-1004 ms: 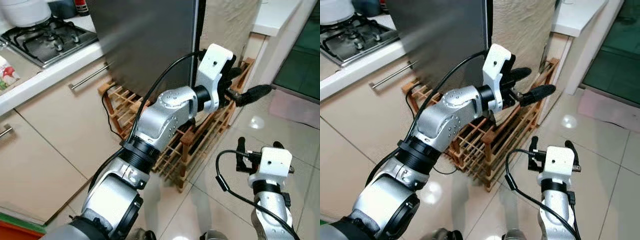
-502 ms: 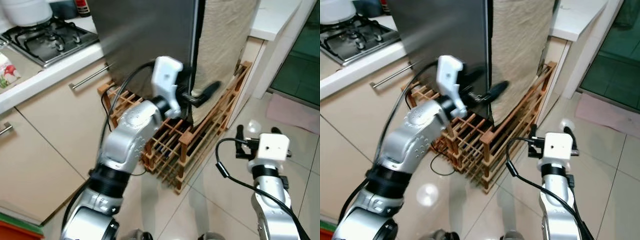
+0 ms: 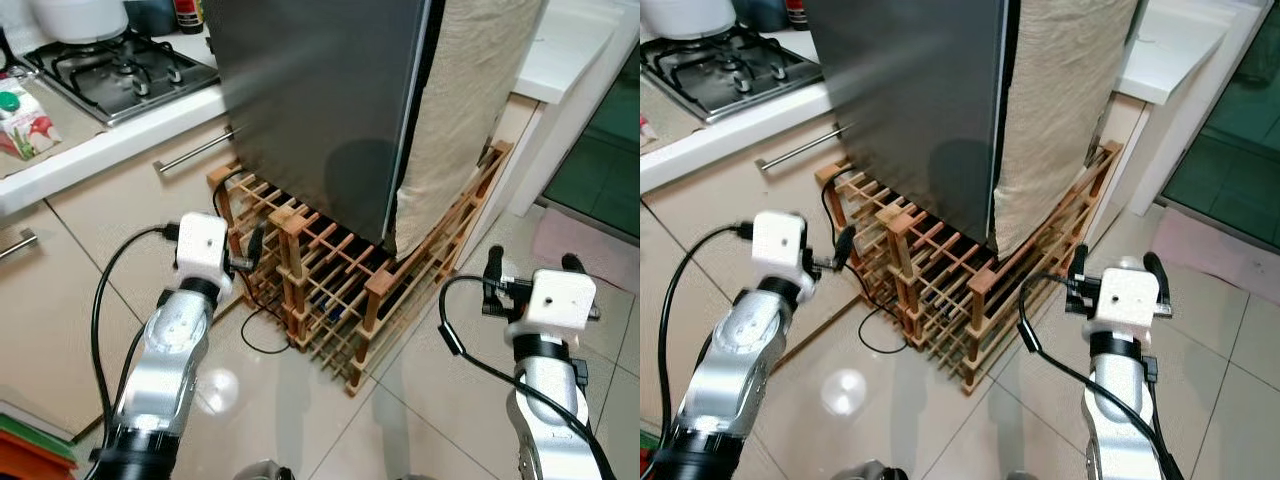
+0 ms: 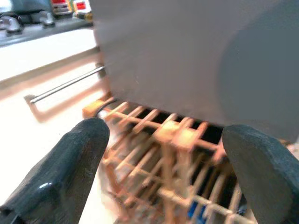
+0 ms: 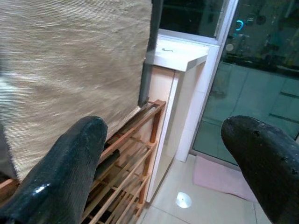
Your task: Restocking fridge
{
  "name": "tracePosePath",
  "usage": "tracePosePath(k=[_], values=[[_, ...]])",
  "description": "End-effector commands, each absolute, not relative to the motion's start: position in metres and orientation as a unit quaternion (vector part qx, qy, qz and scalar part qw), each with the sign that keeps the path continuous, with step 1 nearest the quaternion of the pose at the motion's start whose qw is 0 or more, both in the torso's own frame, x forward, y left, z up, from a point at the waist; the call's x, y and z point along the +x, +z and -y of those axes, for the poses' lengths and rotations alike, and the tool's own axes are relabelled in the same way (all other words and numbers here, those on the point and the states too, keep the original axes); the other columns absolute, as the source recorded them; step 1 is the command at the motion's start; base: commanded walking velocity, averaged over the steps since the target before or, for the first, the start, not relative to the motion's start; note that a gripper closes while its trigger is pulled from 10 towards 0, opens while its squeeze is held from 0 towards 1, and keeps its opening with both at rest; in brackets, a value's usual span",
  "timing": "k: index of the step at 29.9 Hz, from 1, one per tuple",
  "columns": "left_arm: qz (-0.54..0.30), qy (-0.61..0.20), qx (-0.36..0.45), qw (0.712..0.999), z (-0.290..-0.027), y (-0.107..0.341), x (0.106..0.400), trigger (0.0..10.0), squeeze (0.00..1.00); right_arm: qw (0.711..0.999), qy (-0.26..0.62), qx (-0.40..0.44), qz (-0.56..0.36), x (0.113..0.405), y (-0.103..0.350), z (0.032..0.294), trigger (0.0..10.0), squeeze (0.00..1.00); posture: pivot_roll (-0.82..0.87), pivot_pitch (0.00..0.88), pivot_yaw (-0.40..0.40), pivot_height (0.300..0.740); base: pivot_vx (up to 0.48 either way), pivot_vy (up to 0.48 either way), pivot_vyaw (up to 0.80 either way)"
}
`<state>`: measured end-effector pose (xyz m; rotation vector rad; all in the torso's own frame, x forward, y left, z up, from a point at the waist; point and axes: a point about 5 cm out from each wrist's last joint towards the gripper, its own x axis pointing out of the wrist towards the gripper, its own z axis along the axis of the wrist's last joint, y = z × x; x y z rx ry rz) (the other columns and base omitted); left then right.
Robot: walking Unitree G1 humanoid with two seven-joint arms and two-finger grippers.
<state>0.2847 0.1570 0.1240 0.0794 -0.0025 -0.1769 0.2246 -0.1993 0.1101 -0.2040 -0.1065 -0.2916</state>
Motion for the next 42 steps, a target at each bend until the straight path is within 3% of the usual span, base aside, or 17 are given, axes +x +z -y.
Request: tracePosePath(k=[1, 8, 25, 36, 42], values=[[0.040, -0.115, 0.024, 0.992, -0.150, 0.143, 0.283, 10.0, 0.00, 0.981, -0.146, -0.107, 0.065, 0.223, 0.116, 0.201, 10.0, 0.00, -0.08, 0.000, 0.033, 0.740, 0.000, 0.000, 0.00], [0.074, -0.151, -0.015, 0.986, -0.132, 0.159, 0.286, 10.0, 0.00, 0.983, -0.131, -0.109, 0.066, 0.232, 0.117, 0.200, 10.0, 0.00, -0.09, 0.000, 0.027, 0.740, 0.000, -0.214, 0.00], [0.040, -0.125, 0.000, 0.991, -0.120, 0.157, 0.314, 10.0, 0.00, 0.986, -0.107, -0.105, 0.070, 0.245, 0.120, 0.192, 10.0, 0.00, -0.11, 0.000, 0.042, 0.740, 0.084, -0.428, 0.00], [0.059, -0.113, 0.032, 0.991, -0.116, 0.165, 0.324, 10.0, 0.00, 0.987, -0.113, -0.103, 0.057, 0.244, 0.117, 0.193, 10.0, 0.00, -0.12, 0.000, 0.050, 0.740, 0.048, 0.000, 0.53], [0.096, -0.153, -0.010, 0.984, -0.106, 0.181, 0.318, 10.0, 0.00, 0.988, -0.108, -0.101, 0.056, 0.244, 0.116, 0.191, 10.0, 0.00, -0.12, 0.000, 0.051, 0.740, 0.080, 0.000, 0.00]])
